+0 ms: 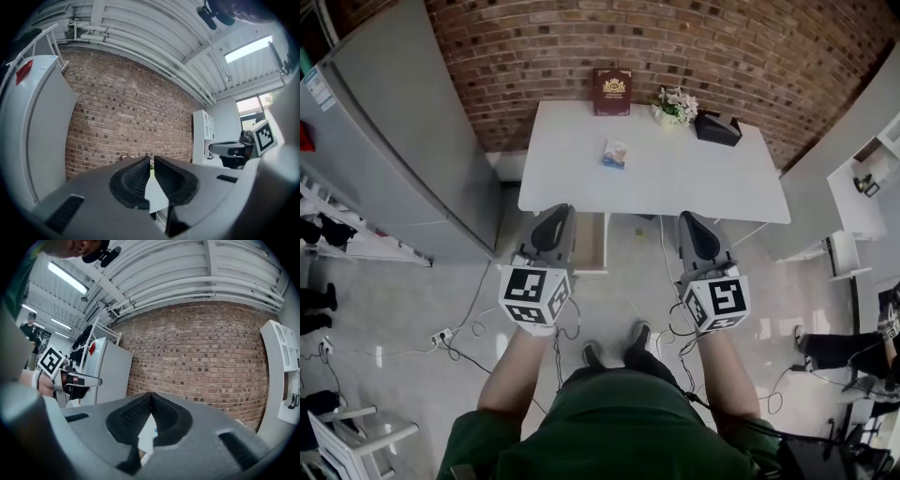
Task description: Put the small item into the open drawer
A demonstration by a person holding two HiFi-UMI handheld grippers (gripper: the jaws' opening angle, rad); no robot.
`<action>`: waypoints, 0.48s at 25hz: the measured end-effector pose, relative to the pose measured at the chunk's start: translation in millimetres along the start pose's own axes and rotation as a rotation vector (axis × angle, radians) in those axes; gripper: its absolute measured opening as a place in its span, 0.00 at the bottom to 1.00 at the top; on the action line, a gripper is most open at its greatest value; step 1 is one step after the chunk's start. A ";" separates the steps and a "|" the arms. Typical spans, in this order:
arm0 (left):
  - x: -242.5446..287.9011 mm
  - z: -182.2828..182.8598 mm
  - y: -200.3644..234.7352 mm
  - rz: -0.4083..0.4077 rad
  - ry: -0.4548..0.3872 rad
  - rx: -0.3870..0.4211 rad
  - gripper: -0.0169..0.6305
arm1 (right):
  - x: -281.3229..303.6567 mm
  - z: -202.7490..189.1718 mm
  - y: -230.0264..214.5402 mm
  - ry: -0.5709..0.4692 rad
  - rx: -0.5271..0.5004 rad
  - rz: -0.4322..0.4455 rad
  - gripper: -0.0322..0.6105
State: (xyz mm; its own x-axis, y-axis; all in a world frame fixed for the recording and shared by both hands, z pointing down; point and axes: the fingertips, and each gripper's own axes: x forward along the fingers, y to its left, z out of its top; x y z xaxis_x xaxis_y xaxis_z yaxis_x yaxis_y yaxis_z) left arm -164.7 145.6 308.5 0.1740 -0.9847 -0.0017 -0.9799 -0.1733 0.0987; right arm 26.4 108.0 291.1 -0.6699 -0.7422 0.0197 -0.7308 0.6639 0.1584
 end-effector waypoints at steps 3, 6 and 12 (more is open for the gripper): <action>14.3 -6.5 0.0 -0.005 0.014 -0.002 0.06 | 9.3 -11.3 -9.9 0.013 0.018 -0.001 0.05; 27.8 -9.0 0.0 0.003 0.024 0.009 0.06 | 21.7 -19.5 -22.4 0.016 0.042 0.008 0.05; 62.7 1.8 16.7 0.058 0.018 0.039 0.06 | 65.3 -14.2 -45.0 -0.028 0.055 0.063 0.05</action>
State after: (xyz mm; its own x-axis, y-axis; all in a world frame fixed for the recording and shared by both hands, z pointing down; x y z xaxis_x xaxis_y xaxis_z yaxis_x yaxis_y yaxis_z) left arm -170.3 81.0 308.2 0.1178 -0.9928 0.0205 -0.9914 -0.1164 0.0594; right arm 17.4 28.4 299.3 -0.7179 -0.6961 0.0000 -0.6924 0.7141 0.1029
